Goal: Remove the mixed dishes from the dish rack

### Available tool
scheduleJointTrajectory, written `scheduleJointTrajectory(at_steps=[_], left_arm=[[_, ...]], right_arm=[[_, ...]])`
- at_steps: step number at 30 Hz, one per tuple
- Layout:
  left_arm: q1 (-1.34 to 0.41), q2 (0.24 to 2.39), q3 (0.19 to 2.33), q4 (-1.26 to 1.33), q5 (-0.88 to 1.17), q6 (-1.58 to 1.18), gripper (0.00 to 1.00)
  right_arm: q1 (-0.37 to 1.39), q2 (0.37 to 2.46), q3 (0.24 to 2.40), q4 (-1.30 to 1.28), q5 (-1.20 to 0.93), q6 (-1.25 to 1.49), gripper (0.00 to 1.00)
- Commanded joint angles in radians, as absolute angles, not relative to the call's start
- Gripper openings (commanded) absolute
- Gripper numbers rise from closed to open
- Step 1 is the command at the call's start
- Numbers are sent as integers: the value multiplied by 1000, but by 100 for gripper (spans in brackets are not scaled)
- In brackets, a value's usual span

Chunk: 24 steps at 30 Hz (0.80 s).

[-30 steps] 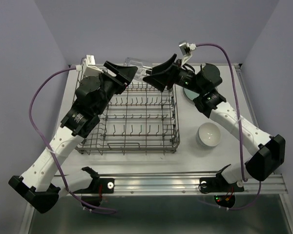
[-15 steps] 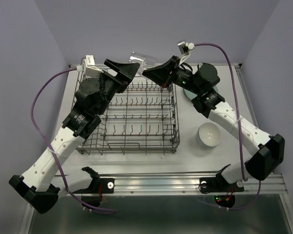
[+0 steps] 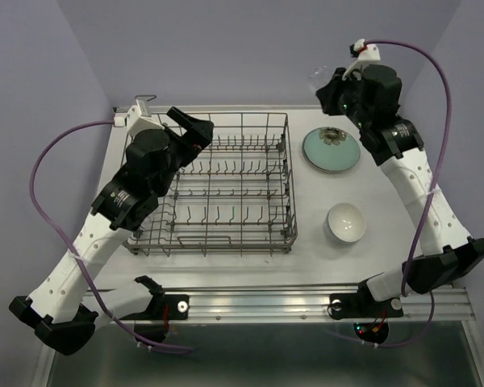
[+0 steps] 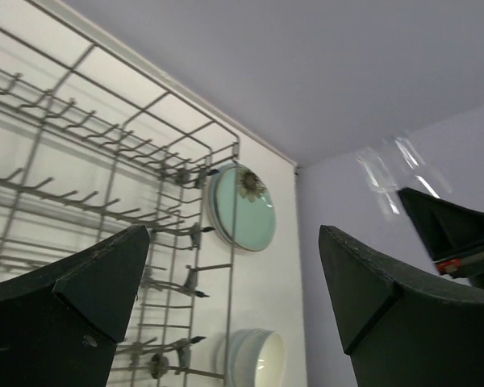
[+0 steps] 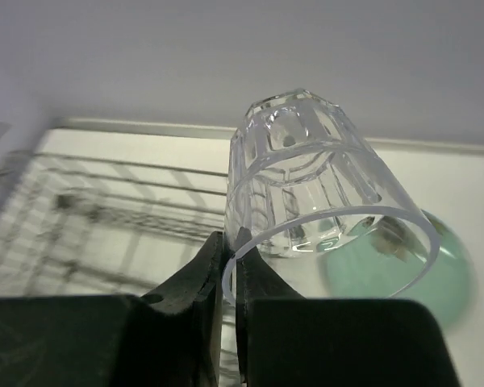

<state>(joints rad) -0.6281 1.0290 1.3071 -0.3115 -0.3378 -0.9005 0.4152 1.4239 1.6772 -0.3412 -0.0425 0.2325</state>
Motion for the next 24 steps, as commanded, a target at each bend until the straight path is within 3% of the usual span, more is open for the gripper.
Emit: scheduleJointTrajectory(at_steps=[1, 3, 14, 24], left_arm=[[-623, 1044, 1434, -544, -552, -851, 99], [-617, 1087, 1485, -603, -590, -845, 99], [-411, 1132, 1486, -598, -430, -732, 99], [-351, 1238, 1517, -672, -414, -706, 99]], right_arm=[[287, 1511, 1810, -730, 322, 81, 5], [204, 1560, 1832, -802, 452, 92, 2], [-119, 1722, 1753, -976, 413, -23, 1], [-175, 1887, 1681, -882, 305, -40, 1]])
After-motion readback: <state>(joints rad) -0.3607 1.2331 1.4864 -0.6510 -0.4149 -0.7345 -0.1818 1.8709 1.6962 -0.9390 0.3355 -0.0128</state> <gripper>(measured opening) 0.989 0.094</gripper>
